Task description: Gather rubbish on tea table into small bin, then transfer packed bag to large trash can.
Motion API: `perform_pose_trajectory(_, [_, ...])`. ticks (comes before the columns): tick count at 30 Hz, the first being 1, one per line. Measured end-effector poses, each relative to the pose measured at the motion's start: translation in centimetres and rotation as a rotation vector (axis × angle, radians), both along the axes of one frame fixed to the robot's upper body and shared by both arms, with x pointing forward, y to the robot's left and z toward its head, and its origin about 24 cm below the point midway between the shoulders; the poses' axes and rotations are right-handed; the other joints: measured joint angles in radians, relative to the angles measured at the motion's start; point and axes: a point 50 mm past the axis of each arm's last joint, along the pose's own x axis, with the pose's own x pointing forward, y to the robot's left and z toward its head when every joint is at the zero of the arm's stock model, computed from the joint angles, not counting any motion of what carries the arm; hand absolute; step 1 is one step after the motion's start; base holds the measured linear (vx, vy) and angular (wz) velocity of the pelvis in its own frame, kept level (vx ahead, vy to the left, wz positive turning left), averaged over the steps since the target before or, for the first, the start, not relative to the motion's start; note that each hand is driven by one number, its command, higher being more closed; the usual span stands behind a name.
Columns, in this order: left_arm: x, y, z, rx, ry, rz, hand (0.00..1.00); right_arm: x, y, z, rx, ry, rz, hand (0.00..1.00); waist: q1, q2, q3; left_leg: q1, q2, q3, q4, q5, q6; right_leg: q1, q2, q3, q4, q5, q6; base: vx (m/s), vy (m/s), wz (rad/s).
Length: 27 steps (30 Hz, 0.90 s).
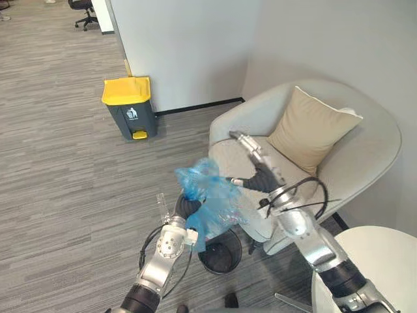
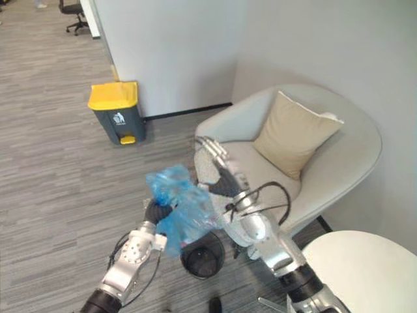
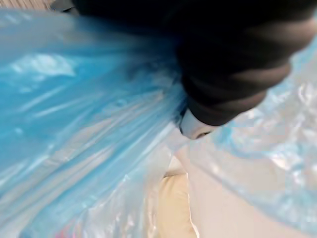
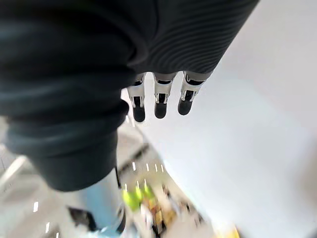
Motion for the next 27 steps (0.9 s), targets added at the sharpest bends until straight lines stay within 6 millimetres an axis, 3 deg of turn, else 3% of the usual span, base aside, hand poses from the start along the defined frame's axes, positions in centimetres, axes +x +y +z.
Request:
perform_pose_trajectory(4, [0.0,1.1,0.0,-0.01,0.002,0.052,1.0,-0.6,-1.7,0.7,0.115,-0.059,-0.097,0.0,-0.002,0.0,0.0,0.005,-0.002,0.004,-0.002,0.004,-0.006,0.001,-0.001,0.002,0.001,-0.002,0.003,0.03,0.013,-0.04])
perform_pose_trajectory(7, [-0.7,2.1,-0.4,-0.044,0.023,0.118,1.0,-1.5,-3.0,-1.6,0.272,0.04,-0.188,0.0,-0.002,0.001,0.001,0.007,-0.003,0.007,-0.003,0.003,-0.006,0.001,-0.003,0.001,0.001,-0.003,0.005,0.04,0.015,-0.02])
perform_pose_trajectory(9, [-1.3,2.8,-1.0,-0.057,0.048,0.153,1.0,-2.1,-3.7,-3.6,0.333,0.135,-0.233,0.0,-0.003,0.003,0.001,0.008,-0.005,0.007,-0.005,0.003,-0.005,0.001,-0.004,0.0,0.001,-0.004,0.006,0.0,0.0,0.0])
perform_pose_trajectory(13, [-2.8,4.5,-2.5,-0.066,0.118,0.225,1.0,-3.0,-5.4,-9.8,0.428,0.416,-0.35,0.0,-0.006,0.004,0.003,0.008,-0.007,0.005,-0.004,0.003,-0.005,0.003,-0.007,0.0,0.0,-0.004,0.007,0.0,0.0,0.0])
perform_pose_trajectory(15, [-3.6,5.6,-4.1,-0.066,0.19,0.256,1.0,-3.9,-6.4,-13.7,0.495,0.602,-0.423,0.0,-0.006,0.01,0.006,0.004,-0.009,0.0,0.002,0.003,-0.005,0.004,-0.009,-0.005,0.0,-0.004,0.007,-0.01,0.002,0.06])
perform_pose_trajectory(19, [-5.5,7.7,-7.1,-0.072,0.339,0.33,1.0,-5.8,-8.0,-19.2,0.602,0.85,-0.546,0.0,-0.006,0.019,0.01,0.001,-0.01,-0.004,0.004,0.003,-0.005,0.003,-0.011,-0.01,-0.001,-0.004,0.007,-0.01,-0.002,0.02])
perform_pose_trajectory(22, [-7.0,9.0,-8.7,-0.088,0.422,0.387,1.0,-7.5,-8.9,-22.0,0.642,0.99,-0.625,0.0,-0.005,0.019,0.011,-0.002,-0.01,-0.008,0.004,0.003,-0.006,0.004,-0.013,-0.017,-0.003,-0.004,0.007,0.0,-0.002,0.05])
perform_pose_trajectory(27, [-8.9,10.1,-10.4,-0.111,0.524,0.459,1.0,-9.5,-9.0,-24.8,0.696,1.136,-0.681,0.0,-0.005,0.018,0.012,0.006,-0.017,-0.025,0.003,0.005,-0.003,0.022,-0.019,-0.033,-0.009,-0.006,0.009,0.01,0.009,0.09])
